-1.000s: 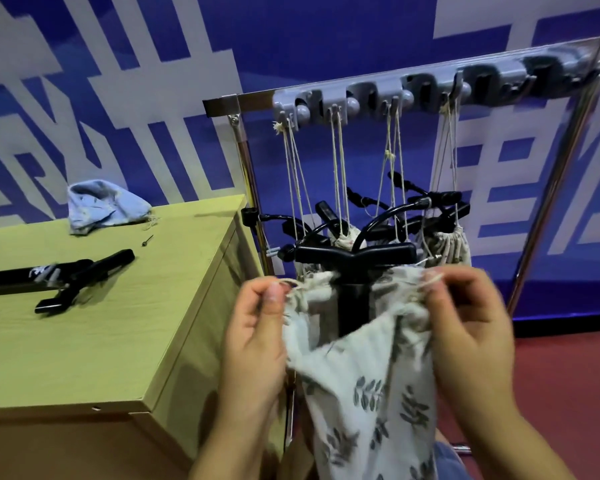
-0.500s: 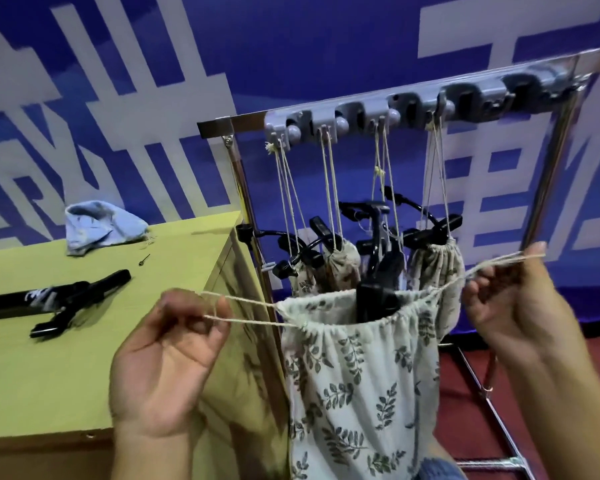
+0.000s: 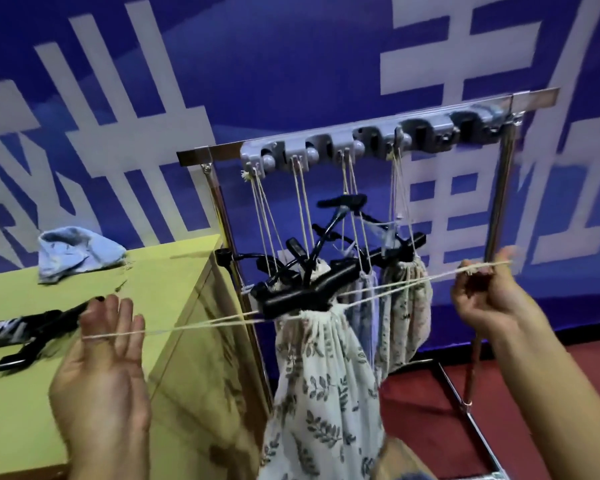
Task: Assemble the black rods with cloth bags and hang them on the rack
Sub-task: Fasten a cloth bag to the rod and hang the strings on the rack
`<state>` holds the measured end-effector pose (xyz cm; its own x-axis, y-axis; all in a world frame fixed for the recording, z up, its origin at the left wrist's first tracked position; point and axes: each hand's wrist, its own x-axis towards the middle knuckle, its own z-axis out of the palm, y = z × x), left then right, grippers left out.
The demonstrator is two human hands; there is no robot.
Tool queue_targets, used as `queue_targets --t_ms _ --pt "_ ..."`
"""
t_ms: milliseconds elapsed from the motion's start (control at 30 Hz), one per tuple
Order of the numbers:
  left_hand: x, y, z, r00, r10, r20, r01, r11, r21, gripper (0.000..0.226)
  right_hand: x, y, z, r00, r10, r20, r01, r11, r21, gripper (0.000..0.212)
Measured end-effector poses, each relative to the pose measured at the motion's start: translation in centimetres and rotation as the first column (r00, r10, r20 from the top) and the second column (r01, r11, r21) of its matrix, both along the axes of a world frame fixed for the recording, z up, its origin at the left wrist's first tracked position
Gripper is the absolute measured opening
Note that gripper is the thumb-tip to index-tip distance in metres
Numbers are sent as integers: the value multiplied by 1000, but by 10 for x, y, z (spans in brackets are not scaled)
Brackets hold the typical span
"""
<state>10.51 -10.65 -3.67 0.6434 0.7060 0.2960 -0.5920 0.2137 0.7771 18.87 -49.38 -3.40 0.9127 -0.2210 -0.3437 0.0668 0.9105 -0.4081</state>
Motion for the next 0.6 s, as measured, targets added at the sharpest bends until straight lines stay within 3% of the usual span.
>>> queue_targets --t_ms 133,200,300,367,467,600 --pt "-4 -7 9 999 41 -5 -41 998 53 46 -5 15 1 978 156 137 -122 966 -228 58" --pt "-3 -12 25 1000 9 0 -9 999 48 40 -11 24 13 944 237 229 -139 917 -375 60" --pt "-5 -35 62 996 -90 6 88 984 155 23 -19 34 43 854 417 312 -180 798 -576 55" --pt "-10 -59 87 981 -194 5 186 947 263 32 -24 40 65 766 542 346 -183 699 -691 52" --pt "-11 -94 116 923 -374 -87 373 819 437 45 -36 47 101 675 667 316 -146 540 -829 48" --pt "4 -130 141 782 -485 -392 622 559 548 47 -43 55 142 489 865 112 -67 165 -984 35"
